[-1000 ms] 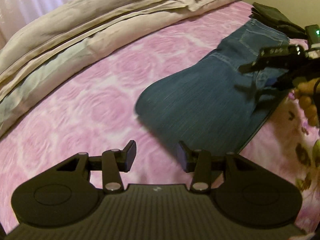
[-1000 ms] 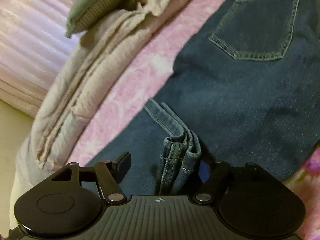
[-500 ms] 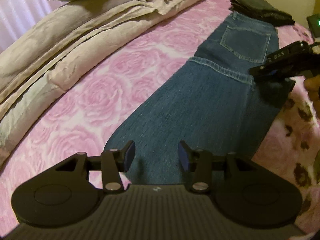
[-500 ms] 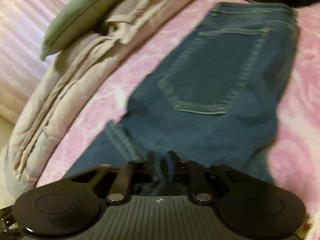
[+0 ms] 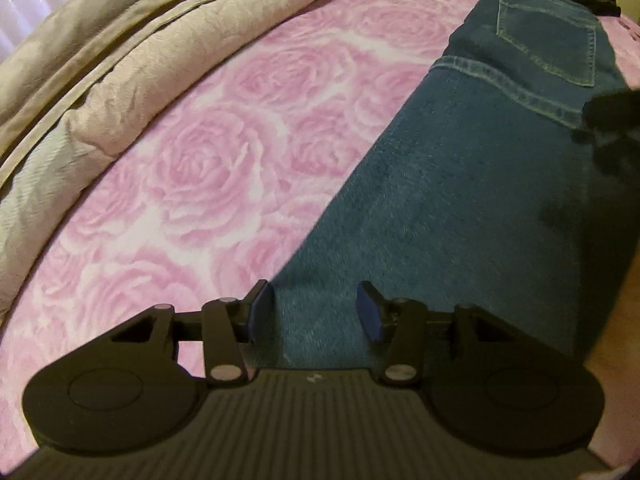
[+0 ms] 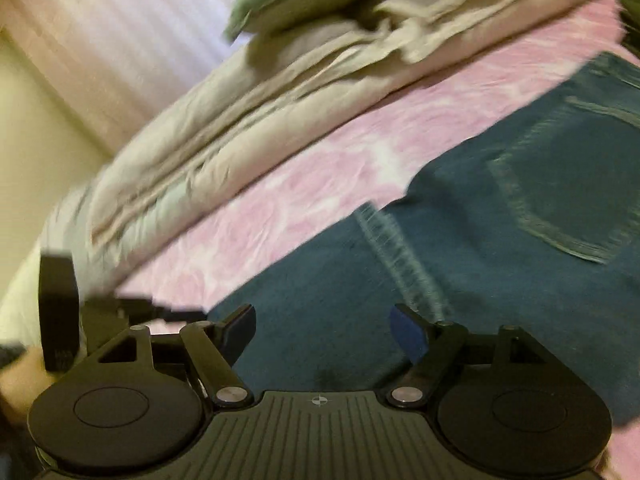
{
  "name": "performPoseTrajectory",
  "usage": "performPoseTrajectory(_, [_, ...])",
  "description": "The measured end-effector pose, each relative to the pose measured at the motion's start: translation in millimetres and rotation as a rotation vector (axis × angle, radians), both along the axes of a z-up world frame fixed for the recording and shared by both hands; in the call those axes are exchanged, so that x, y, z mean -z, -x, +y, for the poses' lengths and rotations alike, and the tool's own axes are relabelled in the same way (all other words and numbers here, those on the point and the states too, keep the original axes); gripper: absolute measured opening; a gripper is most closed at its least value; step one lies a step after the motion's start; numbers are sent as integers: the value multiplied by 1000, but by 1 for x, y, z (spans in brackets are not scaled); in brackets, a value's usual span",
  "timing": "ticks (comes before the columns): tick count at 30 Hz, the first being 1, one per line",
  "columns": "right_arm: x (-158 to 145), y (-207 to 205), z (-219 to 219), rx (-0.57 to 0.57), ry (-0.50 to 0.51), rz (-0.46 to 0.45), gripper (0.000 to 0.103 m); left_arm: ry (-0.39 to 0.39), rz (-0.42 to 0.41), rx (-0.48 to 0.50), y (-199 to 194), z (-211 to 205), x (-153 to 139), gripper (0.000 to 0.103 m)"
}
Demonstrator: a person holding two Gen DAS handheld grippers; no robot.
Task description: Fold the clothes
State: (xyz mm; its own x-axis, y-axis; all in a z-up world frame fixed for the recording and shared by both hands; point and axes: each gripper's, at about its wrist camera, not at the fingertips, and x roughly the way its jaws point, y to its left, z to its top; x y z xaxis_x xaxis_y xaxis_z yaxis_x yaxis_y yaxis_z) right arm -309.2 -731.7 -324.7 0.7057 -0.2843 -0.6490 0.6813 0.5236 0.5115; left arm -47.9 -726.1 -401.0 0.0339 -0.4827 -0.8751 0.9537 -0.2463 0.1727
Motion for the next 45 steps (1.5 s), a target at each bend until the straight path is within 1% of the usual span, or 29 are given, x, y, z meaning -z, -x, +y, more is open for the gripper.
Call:
performPoseTrajectory(2, [21, -5, -7, -8, -40, 55, 78, 3, 19, -17, -2, -3, -2, 46])
performPoseTrajectory(4, [31, -1, -11, -6, -69, 77, 73, 11, 39, -22, -6, -1, -12, 44])
performPoseTrajectory(5, [26, -1, -8, -12, -58, 107, 73, 17, 47, -21, -10, 2, -19, 41])
performPoseTrajectory(7, [10, -3, 5, -21, -18, 170, 73, 36, 48, -13, -21, 15, -37, 43])
performPoseTrajectory(9, [-8, -9, 32, -95, 56, 208, 74, 51, 31, -12, -37, 32, -52, 52])
performPoseTrajectory(10, [-15, -19, 53, -162, 118, 231, 81, 56, 22, -15, -45, 41, -57, 55])
performPoseTrajectory(11, [-21, -28, 74, -229, 179, 254, 88, 53, 10, -15, -52, 51, -60, 62])
performPoseTrajectory(12, [-27, -38, 96, -298, 242, 275, 99, 47, -3, -14, -60, 62, -62, 64])
performPoseTrajectory(15, [-20, -74, 160, -501, 415, 318, 99, 28, -36, -11, -79, 91, -64, 64])
performPoseTrajectory(17, [-6, -99, 193, -595, 521, 367, 99, 28, -49, 7, -85, 106, -61, 64])
performPoseTrajectory(20, [26, -132, 223, -678, 640, 512, 96, 47, -114, 133, -81, 130, -53, 67])
performPoseTrajectory(21, [36, -137, 229, -706, 668, 558, 88, 55, -142, 183, -79, 137, -49, 70])
performPoseTrajectory(23, [51, -142, 235, -721, 750, 626, 86, 77, -206, 301, -70, 148, -40, 76])
performPoseTrajectory(24, [56, -143, 237, -725, 785, 657, 81, 94, -239, 367, -65, 153, -35, 78])
performPoseTrajectory(25, [56, -140, 233, -716, 793, 673, 66, 110, -272, 432, -60, 158, -30, 79])
performPoseTrajectory(26, [56, -137, 229, -706, 801, 690, 66, 135, -309, 504, -54, 161, -25, 80])
performPoseTrajectory(27, [56, -135, 225, -699, 806, 702, 59, 162, -348, 579, -47, 163, -20, 82])
performPoseTrajectory(28, [53, -132, 223, -702, 802, 697, 40, 193, -388, 657, -41, 162, -15, 82])
performPoseTrajectory(30, [42, -127, 218, -692, 778, 662, 25, 258, -469, 815, -27, 160, -4, 83])
performPoseTrajectory(32, [25, -122, 214, -657, 765, 632, 22, 323, -556, 957, -17, 152, 9, 83])
performPoseTrajectory(34, [9, -117, 211, -629, 754, 606, 22, 337, -592, 1024, -12, 136, 17, 82])
performPoseTrajectory(35, [2, -114, 209, -615, 751, 594, 22, 339, -605, 1052, -10, 128, 20, 78])
performPoseTrajectory(36, [-4, -111, 208, -605, 748, 580, 22, 312, -602, 1062, -9, 117, 22, 61])
performPoseTrajectory(38, [-13, -106, 210, -596, 754, 553, 24, 253, -585, 1069, -7, 97, 22, 30])
performPoseTrajectory(39, [-13, -104, 212, -595, 770, 546, 44, 231, -573, 1085, -8, 90, 19, 29])
performPoseTrajectory(40, [-12, -102, 215, -585, 793, 545, 82, 217, -555, 1097, -9, 86, 15, 28])
performPoseTrajectory(41, [-10, -101, 219, -580, 815, 543, 96, 207, -535, 1105, -10, 82, 10, 26])
performPoseTrajectory(42, [-6, -98, 223, -587, 838, 537, 102, 201, -513, 1103, -12, 79, 4, 25])
performPoseTrajectory(45, [13, -101, 229, -640, 869, 560, 101, 191, -451, 1066, -15, 71, -11, 21])
